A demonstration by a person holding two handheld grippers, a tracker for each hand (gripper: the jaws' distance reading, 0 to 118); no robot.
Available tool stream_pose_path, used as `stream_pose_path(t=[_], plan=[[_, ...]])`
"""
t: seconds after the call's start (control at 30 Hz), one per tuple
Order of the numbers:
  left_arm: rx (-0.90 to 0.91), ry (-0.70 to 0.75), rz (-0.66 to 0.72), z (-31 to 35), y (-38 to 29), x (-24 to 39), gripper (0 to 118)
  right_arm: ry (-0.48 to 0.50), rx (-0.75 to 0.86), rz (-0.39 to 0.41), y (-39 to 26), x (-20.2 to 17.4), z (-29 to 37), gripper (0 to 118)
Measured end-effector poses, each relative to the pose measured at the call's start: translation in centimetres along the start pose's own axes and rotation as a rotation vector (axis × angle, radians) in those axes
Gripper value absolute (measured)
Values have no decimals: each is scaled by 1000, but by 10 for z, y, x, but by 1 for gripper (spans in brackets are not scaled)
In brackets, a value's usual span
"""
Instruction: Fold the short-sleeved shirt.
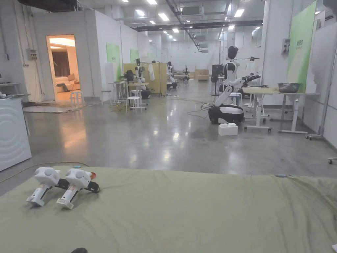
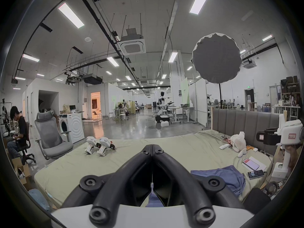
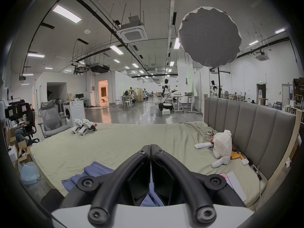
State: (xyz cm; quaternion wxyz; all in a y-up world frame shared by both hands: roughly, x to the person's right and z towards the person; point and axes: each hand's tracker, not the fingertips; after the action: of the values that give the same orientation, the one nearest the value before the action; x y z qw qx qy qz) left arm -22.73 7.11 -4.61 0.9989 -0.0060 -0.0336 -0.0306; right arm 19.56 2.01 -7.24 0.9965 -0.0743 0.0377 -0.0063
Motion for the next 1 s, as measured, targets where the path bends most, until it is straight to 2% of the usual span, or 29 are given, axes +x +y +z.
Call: stream_pose_path(t=[0.07, 0.2, 0.27, 0.3, 0.4, 0.47, 0.53, 0.6, 0.73, 0.87, 1.0], plan=[[-13, -5, 7, -6, -2, 0, 0, 5, -3, 0, -2, 1, -3, 0], [-151, -45, 25, -46, -30, -3, 0, 10, -36, -38, -13, 5, -11, 0], [-274, -58, 92, -81, -56, -8, 0, -1, -82, -65, -22, 7, -15, 0], [-346, -100, 154, -102, -71, -12, 5, -2, -105, -80, -26, 9, -17, 0], [-506, -261, 379, -162, -117, -24, 41, 11, -125, -131, -40, 20, -14, 0], [-608, -210, 355, -204, -143, -17, 68, -15, -151, -138, -54, 29, -15, 0], [-668, -192, 308, -249, -167, -13, 77, -58, -198, -140, -65, 37, -18, 0], [-756, -173, 313, -293, -192, -11, 78, -79, -235, -159, -73, 46, -20, 0], [-873, -87, 181, -358, -240, -6, 77, -121, -295, -171, -87, 66, -20, 0], [-990, -63, 203, -387, -273, -6, 73, -185, -355, -172, -97, 81, -20, 0], [-984, -73, 127, -383, -276, 6, 57, -199, -393, -195, -107, 90, -23, 0]])
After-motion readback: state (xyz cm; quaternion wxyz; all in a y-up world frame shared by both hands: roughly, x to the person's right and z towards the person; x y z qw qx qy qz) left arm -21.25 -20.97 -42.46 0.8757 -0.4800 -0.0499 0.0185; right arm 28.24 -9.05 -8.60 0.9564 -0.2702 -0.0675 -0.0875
